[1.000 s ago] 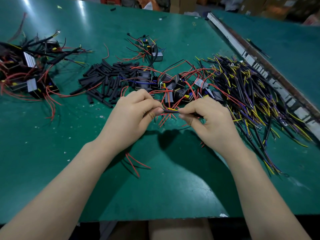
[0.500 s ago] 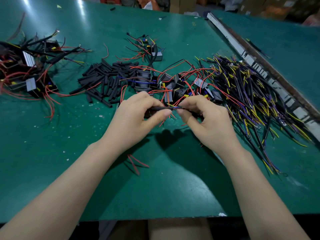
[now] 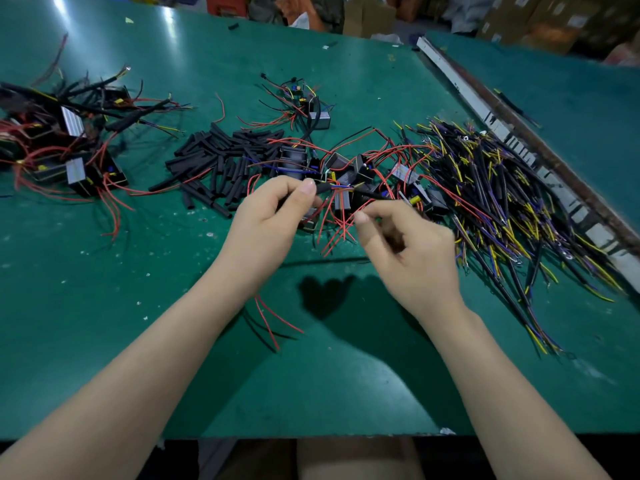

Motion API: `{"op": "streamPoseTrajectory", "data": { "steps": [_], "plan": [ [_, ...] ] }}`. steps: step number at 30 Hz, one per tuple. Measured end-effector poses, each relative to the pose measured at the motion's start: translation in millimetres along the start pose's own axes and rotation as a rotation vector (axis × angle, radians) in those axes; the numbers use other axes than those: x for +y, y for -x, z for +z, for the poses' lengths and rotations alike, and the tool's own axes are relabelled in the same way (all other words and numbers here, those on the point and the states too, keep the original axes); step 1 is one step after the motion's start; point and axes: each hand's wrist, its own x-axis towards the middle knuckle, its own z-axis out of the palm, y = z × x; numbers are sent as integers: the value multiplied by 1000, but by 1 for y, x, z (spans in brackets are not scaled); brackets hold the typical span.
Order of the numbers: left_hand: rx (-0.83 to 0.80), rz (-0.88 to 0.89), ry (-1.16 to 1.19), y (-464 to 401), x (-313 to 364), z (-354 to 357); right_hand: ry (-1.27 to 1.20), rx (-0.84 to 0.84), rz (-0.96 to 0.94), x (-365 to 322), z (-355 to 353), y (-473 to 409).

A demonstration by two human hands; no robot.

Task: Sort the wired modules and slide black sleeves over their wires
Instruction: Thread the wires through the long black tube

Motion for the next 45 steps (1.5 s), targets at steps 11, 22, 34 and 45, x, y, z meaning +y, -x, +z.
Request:
{"op": "streamPoseTrajectory", "data": {
  "steps": [11, 22, 34, 45],
  "plan": [
    [-120, -37, 162, 6, 7, 5, -967, -77, 843, -21, 12, -10],
    [-61, 33, 45, 6, 4, 4, -705, 7, 516, -17, 11, -7],
    [-19, 363, -328, 4, -2, -4, -630, -110, 486, -11, 6, -7],
    [-40, 341, -353, -1, -5, -11, -736, 42, 644, -5, -2, -14]
  ]
}}
